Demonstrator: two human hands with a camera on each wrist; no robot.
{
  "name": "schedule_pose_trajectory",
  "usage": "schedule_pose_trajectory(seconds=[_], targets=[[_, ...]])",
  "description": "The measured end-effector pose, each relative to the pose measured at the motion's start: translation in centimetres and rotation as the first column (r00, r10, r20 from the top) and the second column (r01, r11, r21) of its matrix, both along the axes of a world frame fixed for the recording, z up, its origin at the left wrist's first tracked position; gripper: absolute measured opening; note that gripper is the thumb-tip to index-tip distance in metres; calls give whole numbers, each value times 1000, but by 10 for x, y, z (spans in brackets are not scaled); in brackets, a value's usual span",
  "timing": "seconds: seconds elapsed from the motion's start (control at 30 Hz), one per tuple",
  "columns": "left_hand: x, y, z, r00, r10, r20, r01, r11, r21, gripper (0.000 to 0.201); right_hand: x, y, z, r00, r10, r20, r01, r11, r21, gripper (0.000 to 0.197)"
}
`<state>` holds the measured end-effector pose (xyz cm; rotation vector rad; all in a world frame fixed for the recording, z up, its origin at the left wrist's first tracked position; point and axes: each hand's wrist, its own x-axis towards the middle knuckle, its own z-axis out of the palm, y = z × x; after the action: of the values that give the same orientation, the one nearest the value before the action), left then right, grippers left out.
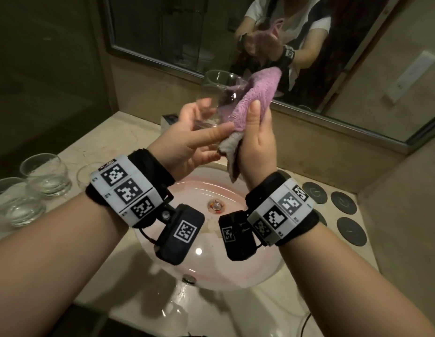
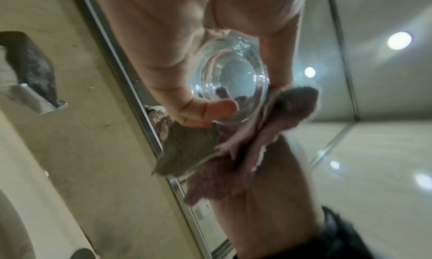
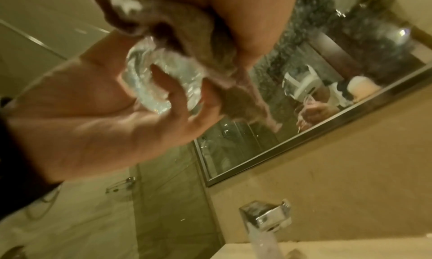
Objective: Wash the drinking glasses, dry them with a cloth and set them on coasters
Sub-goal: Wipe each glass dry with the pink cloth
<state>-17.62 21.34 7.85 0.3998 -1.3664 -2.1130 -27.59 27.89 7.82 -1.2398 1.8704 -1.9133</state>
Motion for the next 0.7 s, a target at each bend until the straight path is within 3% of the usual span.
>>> schedule_pose_trajectory(seconds=[0.13,0.23,0.33,0.4,0.47,0.5,0.53,0.6,0.63,0.7], targets=[[13,-8,-6,999,-34,28,33,998,59,46,-20,4,7,999,30,-21,-26,986,165,32],[21,-12,-9,994,-60,94,58,998,26,53,-35,10,20,997,9,-75,1,992,124,18],[25,-13,-12,990,-47,135,47,999,-1,61,-40,13,34,892,43,-450,29,988,152,15],[26,-14,-14,989,-29,142,28,1000,11,65,-38,16,43,847,144,-512,-11,967,253,9],[26,-14,-13,992,-15,129,9,999,49,53,-35,21,51,842,305,-446,-125,913,390,9],[27,-14,-12,993,-5,116,-4,997,72,44,-34,25,55,847,412,-335,-248,865,437,5],[27,-15,-12,995,3,100,-13,995,101,37,-35,29,58,840,510,-184,-393,807,441,11],[30,-18,-11,998,-1,59,-9,986,164,32,-42,36,63,758,648,79,-631,696,342,40],[32,-21,-11,999,-3,52,-6,984,179,33,-47,39,64,714,689,126,-688,656,312,48],[35,-22,-10,998,-1,67,-11,984,180,37,-49,41,63,696,715,70,-680,624,384,52]])
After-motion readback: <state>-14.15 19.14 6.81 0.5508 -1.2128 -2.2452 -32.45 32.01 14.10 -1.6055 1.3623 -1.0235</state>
